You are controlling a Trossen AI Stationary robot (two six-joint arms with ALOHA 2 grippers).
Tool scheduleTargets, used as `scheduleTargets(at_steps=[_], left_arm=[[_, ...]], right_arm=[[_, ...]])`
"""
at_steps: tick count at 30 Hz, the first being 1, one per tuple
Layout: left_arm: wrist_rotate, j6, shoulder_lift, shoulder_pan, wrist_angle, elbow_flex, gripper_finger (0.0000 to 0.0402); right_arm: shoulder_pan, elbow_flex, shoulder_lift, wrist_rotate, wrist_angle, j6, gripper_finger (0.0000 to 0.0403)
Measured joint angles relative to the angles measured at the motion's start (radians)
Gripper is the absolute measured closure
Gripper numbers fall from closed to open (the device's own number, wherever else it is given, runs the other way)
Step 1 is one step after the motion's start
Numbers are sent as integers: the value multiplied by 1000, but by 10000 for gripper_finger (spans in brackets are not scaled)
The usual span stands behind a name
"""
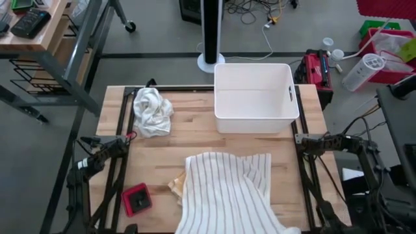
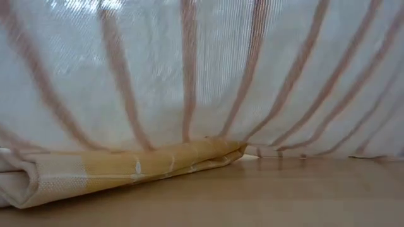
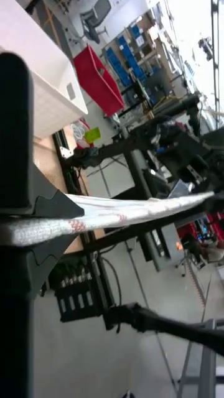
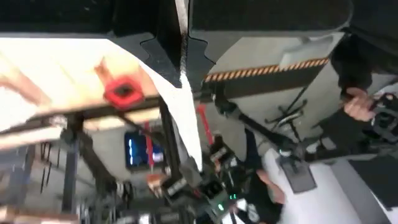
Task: Fold towel
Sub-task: Fold the white kitchen towel
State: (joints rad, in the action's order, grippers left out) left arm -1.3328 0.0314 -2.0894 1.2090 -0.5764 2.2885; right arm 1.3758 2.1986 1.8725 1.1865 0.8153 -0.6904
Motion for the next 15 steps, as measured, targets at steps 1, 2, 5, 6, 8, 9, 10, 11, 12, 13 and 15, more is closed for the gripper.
scheduleTargets(at_steps=[1,2,5,6,8,9,10,11,12,13,15], left_arm=[[2,13,0,5,0,-8,401],[1,29,0,8,0,-17,401],[-8,77,0,13,-20,-33,401],[-8,101,0,15,-35,-39,401],[-10,167,2,16,-80,-56,401],[-10,207,3,16,-113,-65,401],[-9,258,5,15,-153,-76,401],[-1,324,7,15,-207,-87,401],[18,398,10,14,-265,-94,402],[49,486,12,11,-336,-101,401],[149,684,14,0,-489,-109,402]], right_arm=[[-1,0,0,-11,57,-63,403],[-1,-2,0,-19,121,-135,403],[-12,-10,0,-45,304,-344,403],[-16,-16,0,-71,359,-407,403],[-19,-27,0,-109,440,-518,403],[-19,-36,-1,-121,467,-561,403],[-20,-47,-2,-131,484,-592,403],[-22,-60,-7,-143,493,-617,403],[-24,-72,-12,-160,493,-635,403],[-26,-83,-14,-179,495,-654,403],[-33,-120,19,-193,490,-694,403]])
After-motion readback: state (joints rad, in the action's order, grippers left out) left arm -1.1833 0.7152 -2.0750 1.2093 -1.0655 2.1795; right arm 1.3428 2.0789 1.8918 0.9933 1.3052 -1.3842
